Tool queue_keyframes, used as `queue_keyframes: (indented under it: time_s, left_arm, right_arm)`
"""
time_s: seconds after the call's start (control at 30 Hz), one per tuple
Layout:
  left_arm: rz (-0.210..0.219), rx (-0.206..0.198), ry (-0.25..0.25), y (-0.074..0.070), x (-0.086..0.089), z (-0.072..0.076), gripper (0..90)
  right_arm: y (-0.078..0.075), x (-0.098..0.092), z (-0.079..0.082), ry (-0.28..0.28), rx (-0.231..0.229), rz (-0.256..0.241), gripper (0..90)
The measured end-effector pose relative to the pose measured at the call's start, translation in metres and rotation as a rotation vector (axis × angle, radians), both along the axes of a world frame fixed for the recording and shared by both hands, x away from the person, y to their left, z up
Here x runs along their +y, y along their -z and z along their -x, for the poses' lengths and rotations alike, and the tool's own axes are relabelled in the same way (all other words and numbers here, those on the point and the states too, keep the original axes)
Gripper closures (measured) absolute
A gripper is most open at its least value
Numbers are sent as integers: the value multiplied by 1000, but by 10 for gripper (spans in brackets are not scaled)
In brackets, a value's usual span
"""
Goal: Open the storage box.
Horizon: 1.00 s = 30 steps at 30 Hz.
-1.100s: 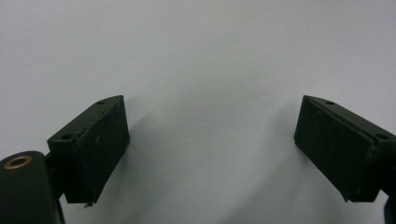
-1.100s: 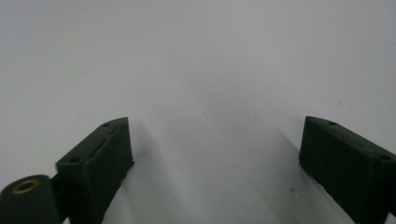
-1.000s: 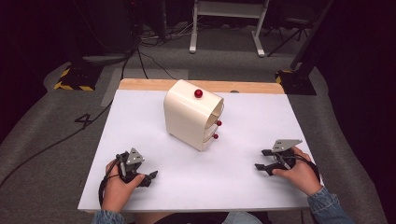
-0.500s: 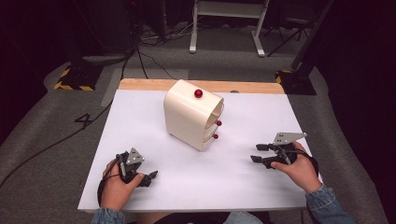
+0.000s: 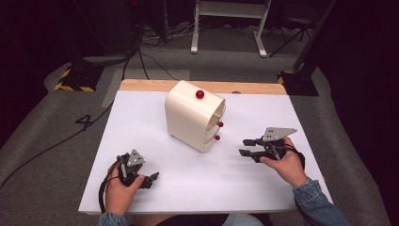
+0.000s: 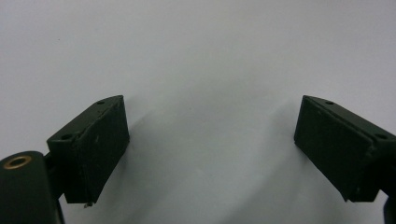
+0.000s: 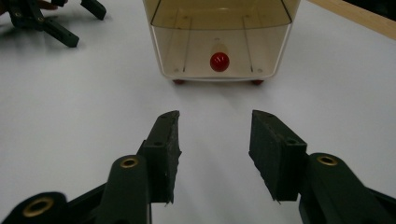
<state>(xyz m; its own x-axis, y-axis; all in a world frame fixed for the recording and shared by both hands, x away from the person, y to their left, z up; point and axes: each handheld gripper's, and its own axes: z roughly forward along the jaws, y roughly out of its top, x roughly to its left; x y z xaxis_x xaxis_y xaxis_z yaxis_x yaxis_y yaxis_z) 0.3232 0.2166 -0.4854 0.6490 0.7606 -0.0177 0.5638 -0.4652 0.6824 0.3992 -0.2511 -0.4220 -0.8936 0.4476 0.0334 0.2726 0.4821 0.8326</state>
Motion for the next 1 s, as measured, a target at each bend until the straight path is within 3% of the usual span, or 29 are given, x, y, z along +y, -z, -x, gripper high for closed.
queue_keyframes:
  time_s: [0.4,1.0]
  left_arm:
    - [2,-1,0,0,0,0,104]
    - [1,-2,0,0,0,0,104]
  right_arm:
    - [15,27,-18,1,11,-48,622]
    - [39,57,-37,-3,-27,-117,689]
